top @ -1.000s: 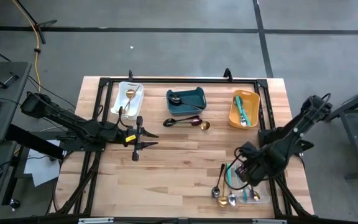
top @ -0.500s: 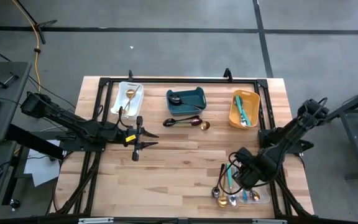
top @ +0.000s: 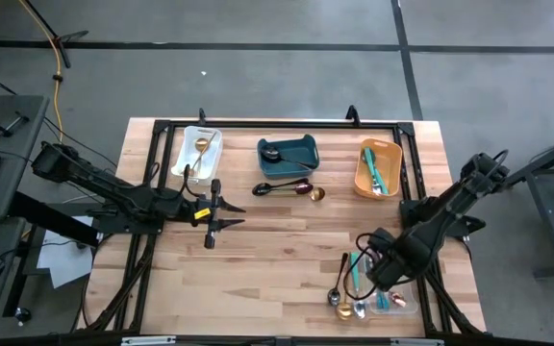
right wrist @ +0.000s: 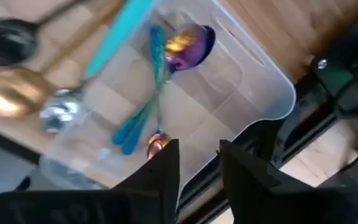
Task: Sort silverware by color (type)
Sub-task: Put the gold spoon into the white bin
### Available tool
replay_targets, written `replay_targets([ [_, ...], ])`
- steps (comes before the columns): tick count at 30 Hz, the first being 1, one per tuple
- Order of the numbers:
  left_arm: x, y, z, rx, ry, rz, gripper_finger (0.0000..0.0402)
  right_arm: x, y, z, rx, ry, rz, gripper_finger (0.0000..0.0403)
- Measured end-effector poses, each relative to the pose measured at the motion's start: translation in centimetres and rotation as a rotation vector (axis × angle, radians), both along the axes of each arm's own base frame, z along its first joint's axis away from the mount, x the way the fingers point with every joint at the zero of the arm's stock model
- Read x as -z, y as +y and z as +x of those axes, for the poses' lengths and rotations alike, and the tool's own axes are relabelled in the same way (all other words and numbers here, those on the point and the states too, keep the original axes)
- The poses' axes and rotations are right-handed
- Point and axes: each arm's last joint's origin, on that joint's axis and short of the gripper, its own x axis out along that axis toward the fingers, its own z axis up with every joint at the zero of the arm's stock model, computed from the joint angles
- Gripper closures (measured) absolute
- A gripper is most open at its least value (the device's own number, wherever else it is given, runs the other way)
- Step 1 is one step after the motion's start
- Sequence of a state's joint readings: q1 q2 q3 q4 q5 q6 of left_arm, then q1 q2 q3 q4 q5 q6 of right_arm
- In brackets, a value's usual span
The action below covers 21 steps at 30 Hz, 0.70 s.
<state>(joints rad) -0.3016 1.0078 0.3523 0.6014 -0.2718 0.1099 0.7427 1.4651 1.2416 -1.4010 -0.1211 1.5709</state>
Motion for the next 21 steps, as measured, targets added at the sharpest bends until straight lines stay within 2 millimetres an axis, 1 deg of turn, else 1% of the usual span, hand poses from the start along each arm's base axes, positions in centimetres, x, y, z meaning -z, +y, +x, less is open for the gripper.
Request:
replay_targets([
  [2, -0.2, 0.0, -0.1, 0.001, -0.012, 0.013, 0.0302, -1.5, -0.1, 0.7, 0.005, -0.079, -0.002, 0.0283],
  [4, -0.4, 0.1, -0.2, 0.001, -0.02, 0.025, 0.0302, -2.8, -0.2, 1.9, 0.023, -0.253, -0.047, 0.0274],
  [6, -0.5, 0.1, -0.3, 0.001, -0.027, 0.023, 0.0302, -3.5, -0.5, 3.5, 0.014, -0.459, -0.13, 0.0269],
  [7, -0.6, 0.1, -0.3, 0.001, -0.035, 0.021, 0.0302, -3.4, -0.9, 4.5, -0.013, -0.538, -0.178, 0.0269],
  [8, -0.7, 0.1, -0.4, 0.001, -0.035, 0.021, 0.0302, -2.9, -1.4, 5.6, -0.043, -0.585, -0.215, 0.0268],
  [10, -0.6, 0.1, -0.4, 0.001, -0.028, 0.022, 0.0302, -1.0, -2.9, 8.0, -0.116, -0.599, -0.281, 0.0268],
  [12, -0.7, 0.1, -0.4, 0.001, -0.03, 0.016, 0.0302, 1.7, -5.0, 10.1, -0.171, -0.572, -0.349, 0.0267],
  [14, -0.5, 0.1, -0.5, 0.001, -0.014, 0.019, 0.0302, 4.5, -7.7, 11.8, -0.187, -0.535, -0.403, 0.0267],
  [17, -0.2, 0.2, -0.5, 0.001, 0.02, 0.013, 0.0302, 8.0, -12.1, 12.9, -0.172, -0.46, -0.397, 0.0267],
  [19, 0.1, 0.2, -0.5, 0.0, 0.049, 0.012, 0.0302, 9.0, -14.7, 13.0, -0.152, -0.454, -0.382, 0.0267],
  [21, 0.2, 0.2, -0.6, -0.001, 0.059, 0.002, 0.0302, 9.3, -16.8, 13.0, -0.121, -0.474, -0.388, 0.0267],
])
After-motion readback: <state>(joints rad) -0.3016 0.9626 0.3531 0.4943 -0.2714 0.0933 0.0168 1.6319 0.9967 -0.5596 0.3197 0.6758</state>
